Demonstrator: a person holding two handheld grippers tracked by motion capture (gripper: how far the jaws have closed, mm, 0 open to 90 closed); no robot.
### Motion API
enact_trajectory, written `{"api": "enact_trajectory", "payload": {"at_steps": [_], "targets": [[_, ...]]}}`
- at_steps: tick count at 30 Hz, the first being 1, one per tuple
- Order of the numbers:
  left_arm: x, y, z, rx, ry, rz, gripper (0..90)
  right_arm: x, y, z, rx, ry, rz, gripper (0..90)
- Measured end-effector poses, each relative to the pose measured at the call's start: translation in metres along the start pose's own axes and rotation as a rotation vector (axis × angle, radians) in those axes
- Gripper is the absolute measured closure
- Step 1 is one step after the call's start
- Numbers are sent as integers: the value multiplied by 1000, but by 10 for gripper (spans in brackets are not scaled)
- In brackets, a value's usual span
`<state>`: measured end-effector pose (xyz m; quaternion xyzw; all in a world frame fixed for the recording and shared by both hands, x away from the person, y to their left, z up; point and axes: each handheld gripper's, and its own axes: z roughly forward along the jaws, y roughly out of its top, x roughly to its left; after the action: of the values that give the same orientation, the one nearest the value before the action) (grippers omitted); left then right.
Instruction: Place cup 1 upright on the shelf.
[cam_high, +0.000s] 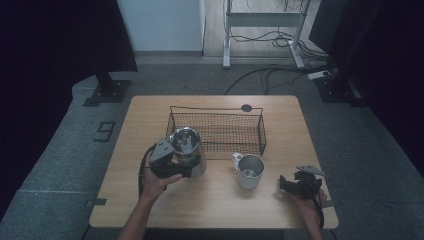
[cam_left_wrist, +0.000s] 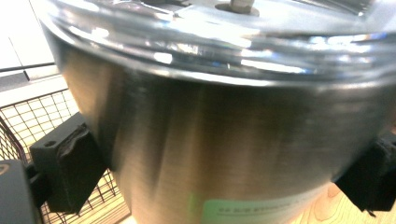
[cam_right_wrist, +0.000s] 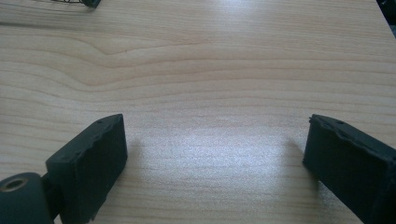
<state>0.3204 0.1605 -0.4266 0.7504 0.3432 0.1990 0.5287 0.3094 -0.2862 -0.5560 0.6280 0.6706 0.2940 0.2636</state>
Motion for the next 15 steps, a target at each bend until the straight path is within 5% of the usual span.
{"api": "enact_trajectory", "payload": {"at_steps": [15], "targets": [[7,8,3,-1,9,-4,42,0,0,0,0,-1,1,57]]}}
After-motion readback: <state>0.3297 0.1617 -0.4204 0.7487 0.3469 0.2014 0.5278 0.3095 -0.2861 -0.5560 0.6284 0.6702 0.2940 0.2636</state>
